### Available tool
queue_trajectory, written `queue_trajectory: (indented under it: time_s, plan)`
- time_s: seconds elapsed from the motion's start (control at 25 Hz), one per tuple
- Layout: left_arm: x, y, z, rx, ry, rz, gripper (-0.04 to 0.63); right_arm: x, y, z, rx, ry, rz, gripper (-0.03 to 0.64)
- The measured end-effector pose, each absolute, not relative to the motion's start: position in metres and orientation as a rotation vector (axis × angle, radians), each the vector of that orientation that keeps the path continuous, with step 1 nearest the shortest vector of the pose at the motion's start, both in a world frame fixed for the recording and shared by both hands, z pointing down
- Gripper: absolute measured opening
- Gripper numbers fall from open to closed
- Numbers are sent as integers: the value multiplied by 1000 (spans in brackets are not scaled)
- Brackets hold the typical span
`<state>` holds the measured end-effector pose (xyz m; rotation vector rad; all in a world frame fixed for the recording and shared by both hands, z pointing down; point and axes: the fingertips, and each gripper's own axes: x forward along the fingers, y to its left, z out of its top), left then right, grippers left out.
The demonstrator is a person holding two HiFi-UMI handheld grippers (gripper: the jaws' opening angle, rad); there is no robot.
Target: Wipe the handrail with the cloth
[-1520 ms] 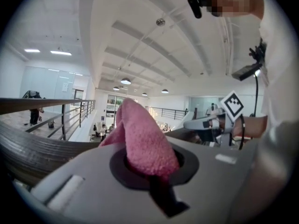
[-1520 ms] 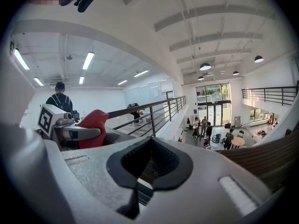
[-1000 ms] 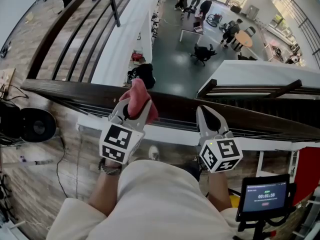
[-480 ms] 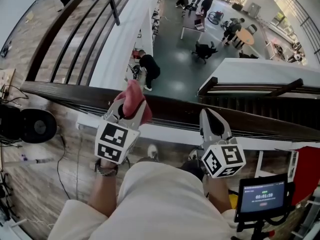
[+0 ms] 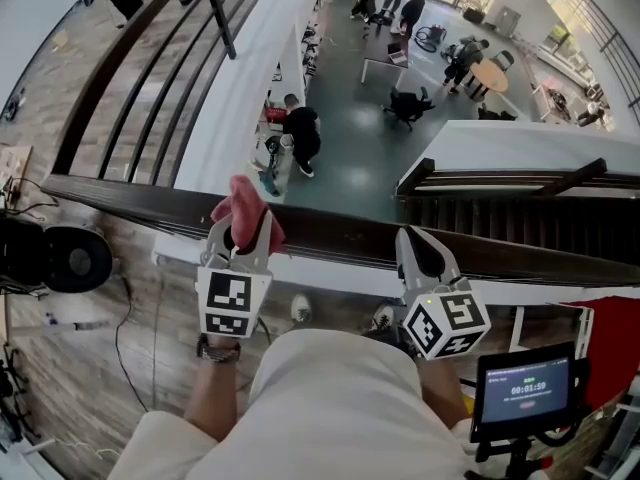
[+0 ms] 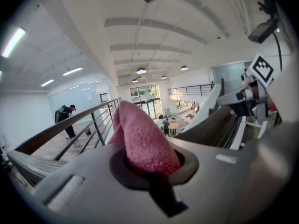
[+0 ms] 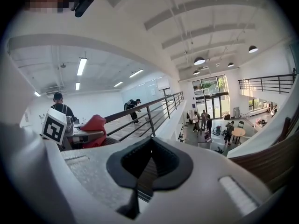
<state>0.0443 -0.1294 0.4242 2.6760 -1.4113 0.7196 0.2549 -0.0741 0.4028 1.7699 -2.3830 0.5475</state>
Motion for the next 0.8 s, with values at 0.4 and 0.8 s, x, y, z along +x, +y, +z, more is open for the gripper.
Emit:
queue_trajectory:
  time_s: [0.4, 0.8]
  plan:
    - [49, -134, 419, 2655, -1486, 707, 32, 263, -73, 399, 1729, -2408, 542, 3]
    - [50, -131, 427, 2639, -1529, 759, 32, 275, -63, 410, 1731, -2424, 585, 3]
